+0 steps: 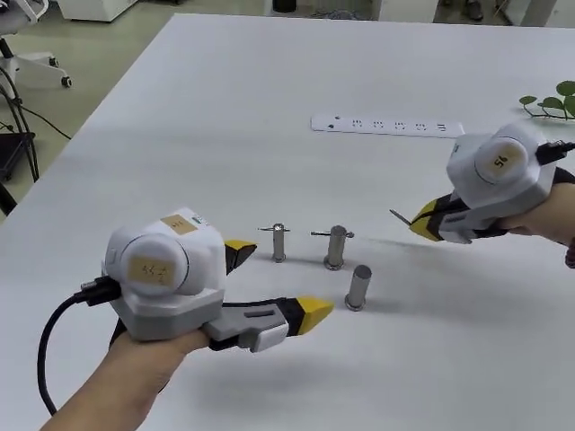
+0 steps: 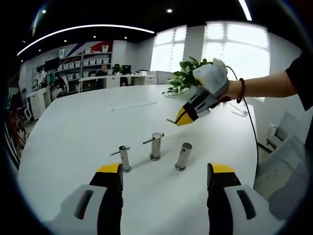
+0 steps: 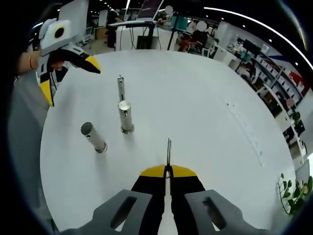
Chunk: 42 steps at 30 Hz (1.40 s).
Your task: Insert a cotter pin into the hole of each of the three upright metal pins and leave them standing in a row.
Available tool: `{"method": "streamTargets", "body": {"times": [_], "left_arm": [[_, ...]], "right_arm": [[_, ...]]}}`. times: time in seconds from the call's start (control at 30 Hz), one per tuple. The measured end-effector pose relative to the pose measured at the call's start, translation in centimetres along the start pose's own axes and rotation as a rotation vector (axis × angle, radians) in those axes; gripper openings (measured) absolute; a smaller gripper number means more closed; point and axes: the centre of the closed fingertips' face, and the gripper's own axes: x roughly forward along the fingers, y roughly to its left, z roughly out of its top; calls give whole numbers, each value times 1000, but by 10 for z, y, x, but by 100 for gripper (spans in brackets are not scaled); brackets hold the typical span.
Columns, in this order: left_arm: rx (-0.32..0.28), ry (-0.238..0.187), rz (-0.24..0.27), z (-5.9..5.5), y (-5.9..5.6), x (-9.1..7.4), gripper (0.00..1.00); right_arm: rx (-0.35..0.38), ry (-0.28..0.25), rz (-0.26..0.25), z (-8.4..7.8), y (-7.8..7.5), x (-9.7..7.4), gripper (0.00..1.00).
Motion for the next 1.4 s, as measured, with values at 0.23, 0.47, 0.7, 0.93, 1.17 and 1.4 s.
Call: {"method": "streamTargets", "body": {"times": [0.23,0.47,0.7,0.93,1.17,1.4], "left_arm": [[4,7,-11,4,-5,0,62],[-27,1,-32,12,-7,0,57],[-115,-13,-63,22,-12,-2,50],[-199,-13,-96,26,-17,-2,41],[-246,-23,-138,30,-24,-2,30],[-264,-17,-162,30,-28,-3,23]], "right_arm": [[-6,-62,16,17,18,-12,0],[-37,-112,33,34,36,-22,0],[-68,-163,75,49,57,-28,0],[-109,-205,116,62,76,-31,0],[-161,-232,151,71,90,-32,0],[-240,-247,192,78,105,-33,0]]}}
